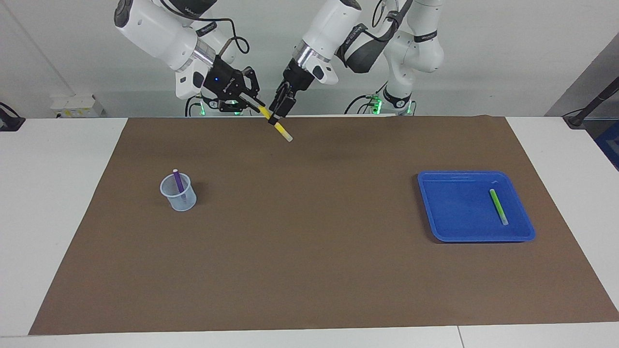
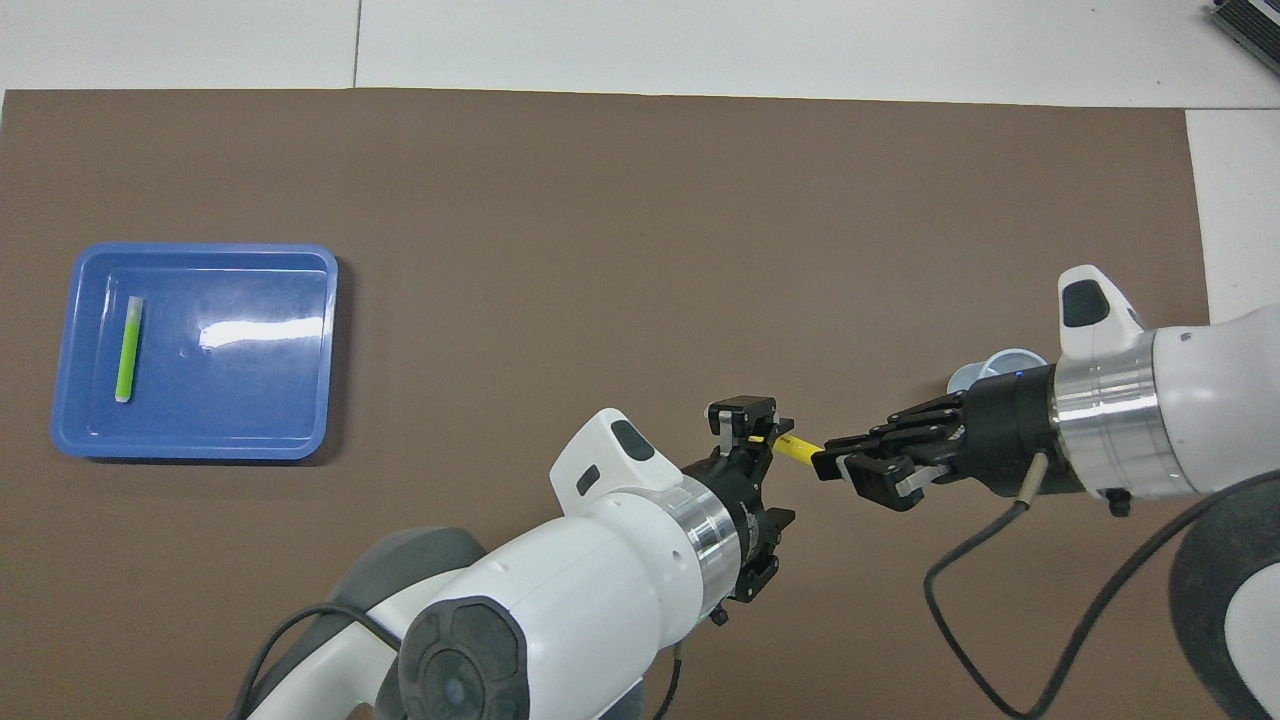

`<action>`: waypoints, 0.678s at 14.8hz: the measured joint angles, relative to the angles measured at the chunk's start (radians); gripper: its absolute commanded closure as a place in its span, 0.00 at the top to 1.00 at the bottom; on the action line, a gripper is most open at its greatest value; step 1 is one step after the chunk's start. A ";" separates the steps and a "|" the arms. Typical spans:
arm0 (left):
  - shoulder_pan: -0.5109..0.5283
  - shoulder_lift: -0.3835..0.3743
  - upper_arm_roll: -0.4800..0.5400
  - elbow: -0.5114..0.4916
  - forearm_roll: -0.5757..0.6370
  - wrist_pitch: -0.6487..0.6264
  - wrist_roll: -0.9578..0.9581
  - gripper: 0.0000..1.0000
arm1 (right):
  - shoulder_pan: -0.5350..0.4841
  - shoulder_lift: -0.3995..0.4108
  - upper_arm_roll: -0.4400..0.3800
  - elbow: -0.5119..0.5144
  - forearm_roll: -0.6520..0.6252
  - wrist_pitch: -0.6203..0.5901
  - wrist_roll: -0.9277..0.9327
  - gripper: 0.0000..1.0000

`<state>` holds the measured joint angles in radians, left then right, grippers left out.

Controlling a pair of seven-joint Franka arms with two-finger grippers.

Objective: Right arm passes pens to left for tray arrangement
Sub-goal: 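Close the left gripper on the yellow pen and open the right gripper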

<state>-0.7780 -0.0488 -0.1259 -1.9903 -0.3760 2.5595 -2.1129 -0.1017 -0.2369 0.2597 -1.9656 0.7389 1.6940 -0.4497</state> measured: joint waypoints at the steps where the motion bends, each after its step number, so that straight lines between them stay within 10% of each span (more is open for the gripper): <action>1: 0.000 0.000 0.000 0.000 0.001 0.000 -0.001 0.70 | 0.000 0.000 0.000 0.000 0.001 0.000 -0.002 0.00; 10: 0.000 0.000 0.000 0.003 0.075 -0.001 -0.008 0.22 | 0.000 0.000 0.000 0.000 0.001 0.000 -0.012 0.00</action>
<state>-0.7780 -0.0484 -0.1262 -1.9870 -0.3006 2.5589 -2.1204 -0.1014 -0.2369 0.2597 -1.9656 0.7404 1.6940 -0.4620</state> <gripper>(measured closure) 0.599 0.824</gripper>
